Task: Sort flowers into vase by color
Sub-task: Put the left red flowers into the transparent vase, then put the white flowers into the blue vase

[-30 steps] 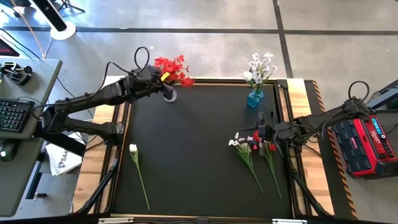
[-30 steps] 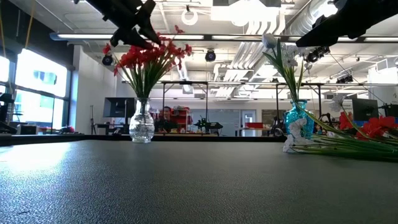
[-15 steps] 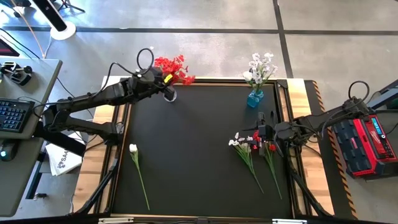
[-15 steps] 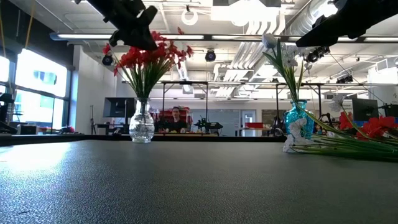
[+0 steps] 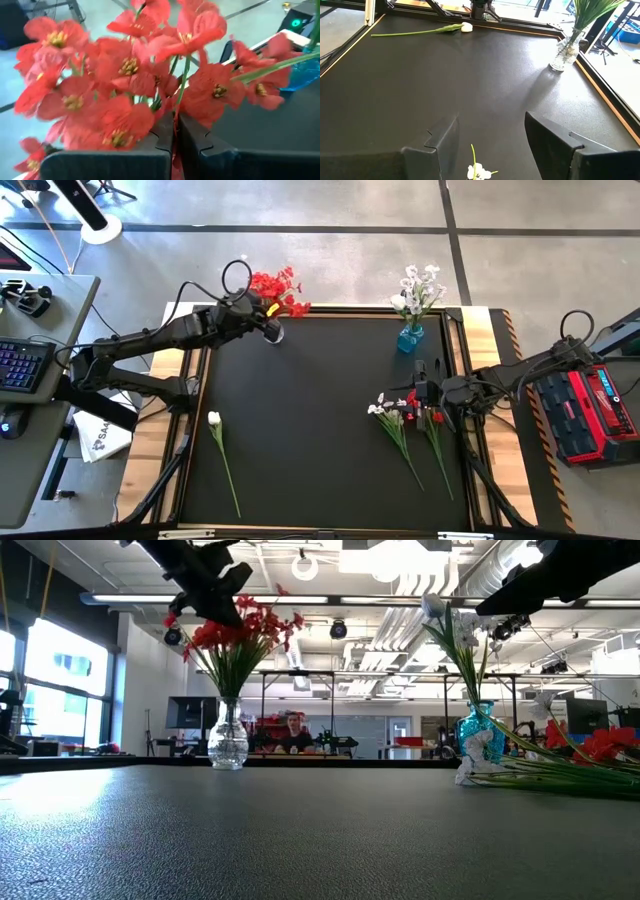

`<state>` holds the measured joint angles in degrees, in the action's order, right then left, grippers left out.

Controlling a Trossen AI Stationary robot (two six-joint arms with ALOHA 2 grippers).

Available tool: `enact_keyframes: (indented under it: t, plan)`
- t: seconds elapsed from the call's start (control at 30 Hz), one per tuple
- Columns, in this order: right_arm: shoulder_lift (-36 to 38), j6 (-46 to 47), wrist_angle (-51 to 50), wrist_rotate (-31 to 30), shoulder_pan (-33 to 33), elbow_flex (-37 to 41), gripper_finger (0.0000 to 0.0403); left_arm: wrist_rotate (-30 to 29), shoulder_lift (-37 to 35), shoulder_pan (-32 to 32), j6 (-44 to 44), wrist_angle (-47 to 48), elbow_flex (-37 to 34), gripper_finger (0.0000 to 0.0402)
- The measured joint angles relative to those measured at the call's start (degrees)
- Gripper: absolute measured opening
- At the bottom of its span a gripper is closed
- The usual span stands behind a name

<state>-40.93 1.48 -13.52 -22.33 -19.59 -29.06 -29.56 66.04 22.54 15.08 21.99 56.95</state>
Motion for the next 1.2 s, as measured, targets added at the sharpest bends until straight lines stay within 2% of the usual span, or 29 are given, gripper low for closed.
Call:
enact_keyframes:
  t: [0.17,0.27,0.47,0.63,0.9,1.07,1.2]
  plan:
    - [0.0,0.0,0.0,0.0,-0.01,-0.02,0.0197,-0.89,-0.24,0.05,2.27,0.58,0.0,0.0003]
    - [0.0,0.0,0.0,0.0,-0.01,-0.01,0.0197,0.85,-0.73,0.03,3.57,0.27,0.0,0.0005]
    - [0.0,0.0,0.0,0.08,-0.01,-0.01,0.0197,6.39,-2.63,1.55,5.86,0.35,0.0,0.0055]
    - [0.0,0.01,0.0,0.4,-0.01,0.0,0.0197,7.26,-5.82,1.81,5.88,0.27,0.0,0.01]
    - [0.0,0.01,0.04,0.44,-0.01,-0.02,0.0197,12.32,-13.4,1.43,8.37,-3.05,0.0,0.011]
    - [0.0,0.17,0.44,0.44,0.0,-0.02,0.0197,12.36,-14.62,-4.92,-0.44,-7.07,0.07,0.009]
    - [0.02,0.17,0.94,0.46,-0.02,0.0,0.0197,7.97,-12.13,-14.17,-6.76,-11.71,0.09,0.0064]
